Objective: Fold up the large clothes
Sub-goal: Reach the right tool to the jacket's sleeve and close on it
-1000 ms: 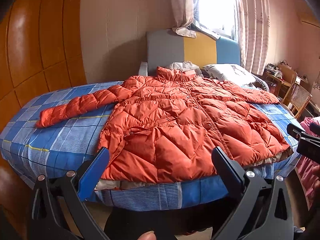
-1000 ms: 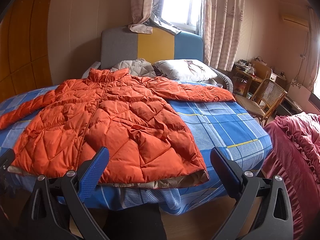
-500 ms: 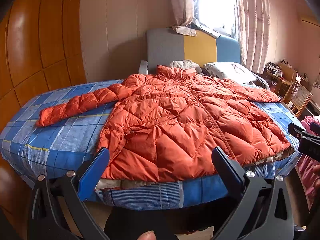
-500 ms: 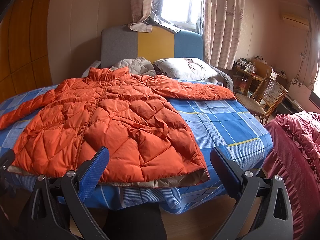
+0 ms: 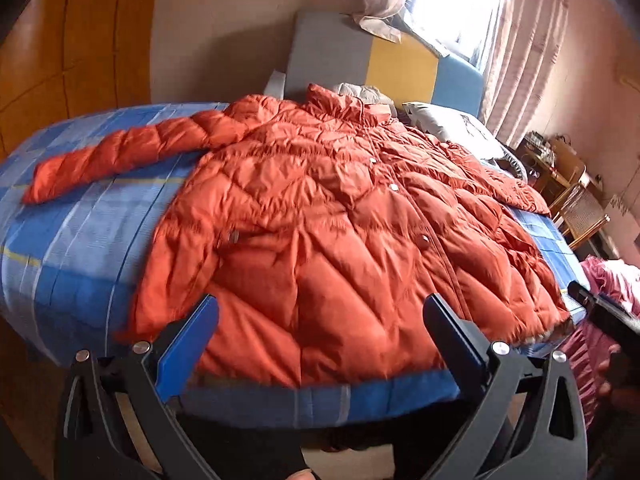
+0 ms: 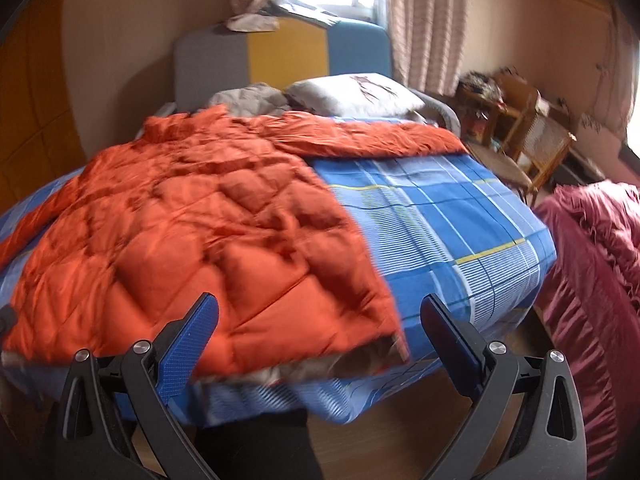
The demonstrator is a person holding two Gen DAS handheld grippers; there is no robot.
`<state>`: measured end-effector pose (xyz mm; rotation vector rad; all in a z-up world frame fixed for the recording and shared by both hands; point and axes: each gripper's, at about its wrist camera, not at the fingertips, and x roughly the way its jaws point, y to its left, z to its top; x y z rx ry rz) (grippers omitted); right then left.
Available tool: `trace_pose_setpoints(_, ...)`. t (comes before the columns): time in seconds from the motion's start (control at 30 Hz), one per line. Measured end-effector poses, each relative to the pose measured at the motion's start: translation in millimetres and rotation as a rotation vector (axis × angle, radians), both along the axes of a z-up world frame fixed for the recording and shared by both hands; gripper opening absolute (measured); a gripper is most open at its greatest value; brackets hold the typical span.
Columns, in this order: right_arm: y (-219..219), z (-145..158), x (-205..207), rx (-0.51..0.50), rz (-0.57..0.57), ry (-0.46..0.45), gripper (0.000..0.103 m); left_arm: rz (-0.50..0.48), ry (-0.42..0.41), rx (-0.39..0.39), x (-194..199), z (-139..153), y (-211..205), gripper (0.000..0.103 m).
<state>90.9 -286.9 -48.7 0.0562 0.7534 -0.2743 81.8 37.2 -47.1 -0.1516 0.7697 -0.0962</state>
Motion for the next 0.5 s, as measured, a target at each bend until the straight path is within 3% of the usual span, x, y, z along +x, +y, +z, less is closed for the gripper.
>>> trace_pose_setpoints(0.3,-115.5,-26.0,92.5,0.069,-0.21,0.09,0.1,0.027,-0.009,0.085,61.4,9.0,0.4,0.101)
trace_pose_setpoints(0.37,-140.2,-30.5,110.8,0.084,-0.241,0.1,0.096,0.046,0.007,0.105,76.8,6.0,2.9,0.101)
trace_pose_setpoints(0.43,-171.6,-36.6,133.9,0.117,-0.295,0.121,0.083,0.059,0.027,0.107,92.0,1.9,5.9,0.101)
trace_pose_setpoints(0.5,-202.5,-42.0,153.5,0.181,-0.345,0.131,0.077,0.083,0.045,0.115,105.5,-2.0,9.3,0.101)
